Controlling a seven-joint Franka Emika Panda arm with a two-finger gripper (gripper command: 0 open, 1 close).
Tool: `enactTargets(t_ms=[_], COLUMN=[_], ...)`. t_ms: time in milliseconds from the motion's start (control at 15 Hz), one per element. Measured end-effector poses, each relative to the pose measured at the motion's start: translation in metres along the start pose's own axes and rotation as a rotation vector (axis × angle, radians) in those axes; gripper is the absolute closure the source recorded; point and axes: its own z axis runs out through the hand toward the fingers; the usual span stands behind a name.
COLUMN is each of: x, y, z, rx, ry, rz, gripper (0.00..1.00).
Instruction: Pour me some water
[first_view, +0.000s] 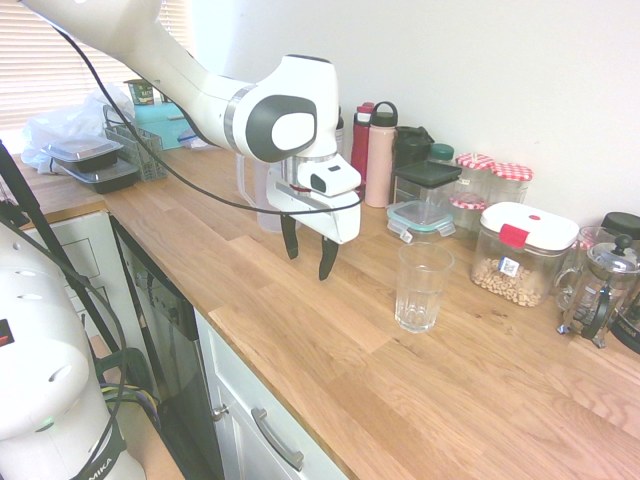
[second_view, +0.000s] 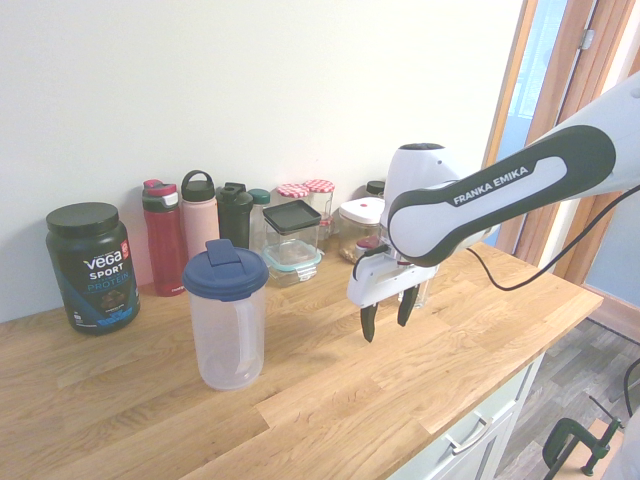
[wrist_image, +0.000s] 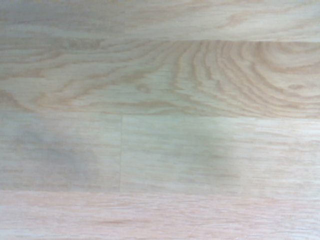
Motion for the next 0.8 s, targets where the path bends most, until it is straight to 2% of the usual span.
enactTargets(t_ms=[200,333,600,800], x=[-0.001,-0.015,-0.077,-0.132], y=[-0.002,-0.006,-0.018,-0.042], z=[0.001,-0.019,-0.082,-0.109], rx=[-0.004,-0.006,0.018,0.055], ry=[-0.004,0.007,0.079,0.13], rz=[0.007,0.028,0.065,0.076], gripper=[0.0,0.0,0.0,0.0])
